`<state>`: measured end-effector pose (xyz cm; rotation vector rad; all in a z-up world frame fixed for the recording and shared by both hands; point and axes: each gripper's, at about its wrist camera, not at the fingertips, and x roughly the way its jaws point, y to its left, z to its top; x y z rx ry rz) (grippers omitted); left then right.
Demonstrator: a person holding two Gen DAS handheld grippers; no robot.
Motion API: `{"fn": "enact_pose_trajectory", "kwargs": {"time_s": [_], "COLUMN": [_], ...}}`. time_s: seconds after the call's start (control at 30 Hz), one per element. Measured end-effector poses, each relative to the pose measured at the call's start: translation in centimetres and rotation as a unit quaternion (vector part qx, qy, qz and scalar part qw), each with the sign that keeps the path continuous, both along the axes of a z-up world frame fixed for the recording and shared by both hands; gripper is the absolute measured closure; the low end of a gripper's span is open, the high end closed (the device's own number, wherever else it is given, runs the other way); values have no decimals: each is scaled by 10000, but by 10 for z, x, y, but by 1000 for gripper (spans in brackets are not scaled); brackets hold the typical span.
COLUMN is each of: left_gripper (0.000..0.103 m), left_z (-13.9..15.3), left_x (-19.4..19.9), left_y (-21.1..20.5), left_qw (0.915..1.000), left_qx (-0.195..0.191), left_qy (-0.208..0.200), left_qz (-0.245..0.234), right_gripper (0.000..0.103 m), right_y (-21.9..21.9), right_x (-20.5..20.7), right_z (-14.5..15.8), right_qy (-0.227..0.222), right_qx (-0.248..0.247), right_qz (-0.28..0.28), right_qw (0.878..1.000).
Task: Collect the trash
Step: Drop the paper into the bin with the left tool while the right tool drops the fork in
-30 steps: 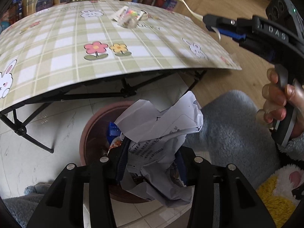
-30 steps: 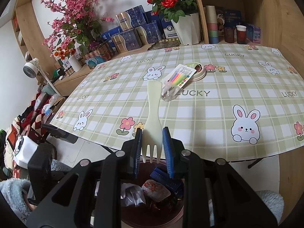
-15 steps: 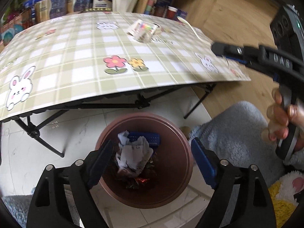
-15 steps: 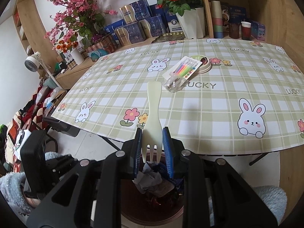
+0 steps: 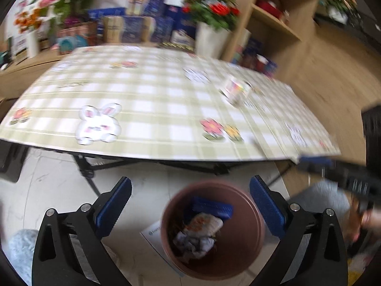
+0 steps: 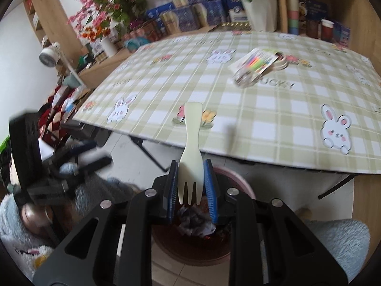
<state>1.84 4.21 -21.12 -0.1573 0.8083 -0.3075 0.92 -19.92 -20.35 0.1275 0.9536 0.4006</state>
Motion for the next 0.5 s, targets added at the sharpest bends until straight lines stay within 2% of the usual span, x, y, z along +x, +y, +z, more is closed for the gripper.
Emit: {"fn": "enact_pose_trajectory", "kwargs": {"time_s": [0.13, 0.27, 0.5], "left_gripper": [6, 6, 6], "left_z": [3, 3, -4], "left_x": [0, 0, 1], "left_y": [23, 40, 44], "left_qw": [9987, 9965, 9955], "left_qx": [-220, -431, -477], "left_qy": [-81, -78, -6], "left_qz": [456, 713, 819], "right_gripper": [78, 78, 78], "right_y": [14, 25, 37], "right_x": [-3, -3, -2], "right_z": [-15, -29, -53], "right_qy": [278, 536, 1032], "right_qx": [-57, -112, -202], "right_qz": [231, 398, 596], "right_qw": [9993, 9977, 9927]}}
